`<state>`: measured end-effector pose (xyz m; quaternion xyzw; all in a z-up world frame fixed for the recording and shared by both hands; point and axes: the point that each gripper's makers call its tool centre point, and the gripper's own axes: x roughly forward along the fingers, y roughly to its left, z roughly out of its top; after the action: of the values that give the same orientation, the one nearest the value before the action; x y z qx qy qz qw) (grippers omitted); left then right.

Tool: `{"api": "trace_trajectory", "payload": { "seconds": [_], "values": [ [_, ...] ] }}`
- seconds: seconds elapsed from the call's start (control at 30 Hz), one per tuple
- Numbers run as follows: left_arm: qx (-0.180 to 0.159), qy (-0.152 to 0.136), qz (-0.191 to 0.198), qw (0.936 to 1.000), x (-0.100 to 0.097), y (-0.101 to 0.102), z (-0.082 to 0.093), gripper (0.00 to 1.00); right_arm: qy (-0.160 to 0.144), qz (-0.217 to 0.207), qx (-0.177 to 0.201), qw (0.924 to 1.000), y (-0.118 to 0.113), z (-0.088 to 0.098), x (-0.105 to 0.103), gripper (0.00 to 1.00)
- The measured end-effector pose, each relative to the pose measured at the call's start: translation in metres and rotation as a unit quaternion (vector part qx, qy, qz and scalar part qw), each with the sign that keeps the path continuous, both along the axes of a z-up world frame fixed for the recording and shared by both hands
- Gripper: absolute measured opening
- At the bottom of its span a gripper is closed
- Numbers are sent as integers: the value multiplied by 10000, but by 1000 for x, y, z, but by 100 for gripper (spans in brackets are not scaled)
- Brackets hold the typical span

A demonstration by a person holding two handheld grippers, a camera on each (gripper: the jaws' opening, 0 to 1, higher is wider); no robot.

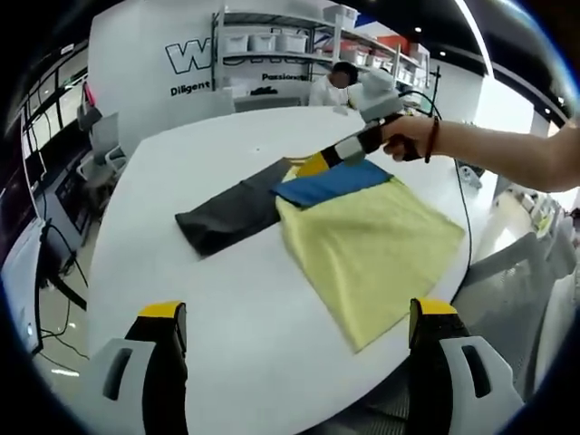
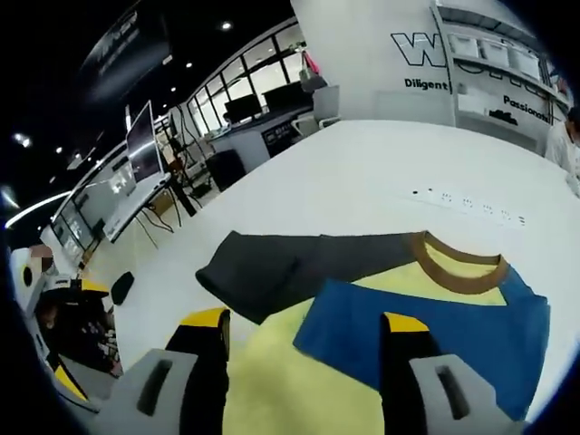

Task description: Fold the garment on the visible template until the final outline fits inside the template.

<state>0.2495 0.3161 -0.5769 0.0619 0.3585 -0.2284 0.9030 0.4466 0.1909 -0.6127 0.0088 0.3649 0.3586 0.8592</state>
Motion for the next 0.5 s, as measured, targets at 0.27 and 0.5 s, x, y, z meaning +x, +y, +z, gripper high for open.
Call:
{"api": "trace_trajectory", "payload": {
  "seconds": [0.27,0.5],
  "values": [
    [-46,20,16,10000,1,0,-2,99,18,422,20,9991,34,-6,-7,66],
    [-60,14,-3,10000,3,-2,-3,99,158,621,69,9979,56,-13,-10,64]
  ]
}}
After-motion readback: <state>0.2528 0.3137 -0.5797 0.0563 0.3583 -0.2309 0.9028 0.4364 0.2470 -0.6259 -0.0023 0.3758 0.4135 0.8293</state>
